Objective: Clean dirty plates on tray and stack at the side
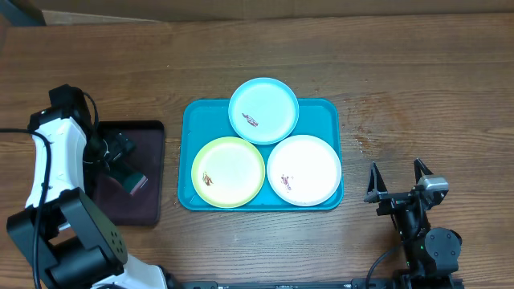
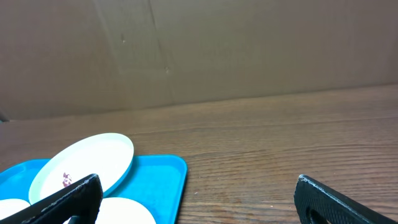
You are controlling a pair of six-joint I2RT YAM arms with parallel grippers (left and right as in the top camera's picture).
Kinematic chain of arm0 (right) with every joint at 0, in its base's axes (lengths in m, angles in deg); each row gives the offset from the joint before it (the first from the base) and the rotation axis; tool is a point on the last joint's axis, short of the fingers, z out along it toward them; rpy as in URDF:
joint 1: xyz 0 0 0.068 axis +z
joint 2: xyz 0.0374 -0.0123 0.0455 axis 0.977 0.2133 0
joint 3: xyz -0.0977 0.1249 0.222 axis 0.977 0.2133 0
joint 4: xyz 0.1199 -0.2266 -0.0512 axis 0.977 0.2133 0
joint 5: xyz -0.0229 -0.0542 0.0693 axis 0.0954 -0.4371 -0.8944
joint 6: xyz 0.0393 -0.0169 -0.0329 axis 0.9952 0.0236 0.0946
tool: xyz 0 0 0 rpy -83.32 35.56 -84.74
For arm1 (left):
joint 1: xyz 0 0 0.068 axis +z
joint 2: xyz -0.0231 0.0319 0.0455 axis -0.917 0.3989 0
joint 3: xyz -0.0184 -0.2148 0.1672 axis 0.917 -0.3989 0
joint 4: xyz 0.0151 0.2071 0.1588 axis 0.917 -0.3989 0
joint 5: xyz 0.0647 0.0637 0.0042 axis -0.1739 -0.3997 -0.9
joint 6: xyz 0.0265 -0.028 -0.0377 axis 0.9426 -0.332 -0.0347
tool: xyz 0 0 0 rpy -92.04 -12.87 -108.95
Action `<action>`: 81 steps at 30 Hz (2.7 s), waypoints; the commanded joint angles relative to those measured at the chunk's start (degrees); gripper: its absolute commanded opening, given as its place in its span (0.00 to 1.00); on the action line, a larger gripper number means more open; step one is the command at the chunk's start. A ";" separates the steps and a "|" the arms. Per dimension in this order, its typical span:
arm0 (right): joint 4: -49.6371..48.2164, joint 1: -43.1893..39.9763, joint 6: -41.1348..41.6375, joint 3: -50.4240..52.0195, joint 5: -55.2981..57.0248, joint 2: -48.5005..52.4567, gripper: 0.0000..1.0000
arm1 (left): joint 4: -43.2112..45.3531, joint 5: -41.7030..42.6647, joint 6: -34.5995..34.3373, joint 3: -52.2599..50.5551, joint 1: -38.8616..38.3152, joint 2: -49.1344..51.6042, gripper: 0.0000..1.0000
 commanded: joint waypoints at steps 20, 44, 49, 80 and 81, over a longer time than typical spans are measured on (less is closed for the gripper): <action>-0.44 -0.35 -0.22 0.59 -0.04 -0.61 1.00 | -1.03 9.73 0.09 -2.03 0.26 8.55 0.92; -0.44 -0.35 -0.20 0.59 -0.04 -0.61 1.00 | 9.14 7.78 1.36 -8.96 0.28 8.55 0.04; -0.44 -0.35 -0.22 0.59 -0.04 -0.61 1.00 | 9.22 7.76 1.36 -8.94 0.28 8.55 0.23; -0.44 -0.35 -0.20 0.59 -0.04 -0.61 1.00 | 19.85 -0.57 1.36 -8.94 0.28 8.55 0.12; -0.44 -0.35 -0.20 0.59 -0.04 -0.61 1.00 | 19.91 -0.57 1.36 -8.94 0.28 8.55 0.35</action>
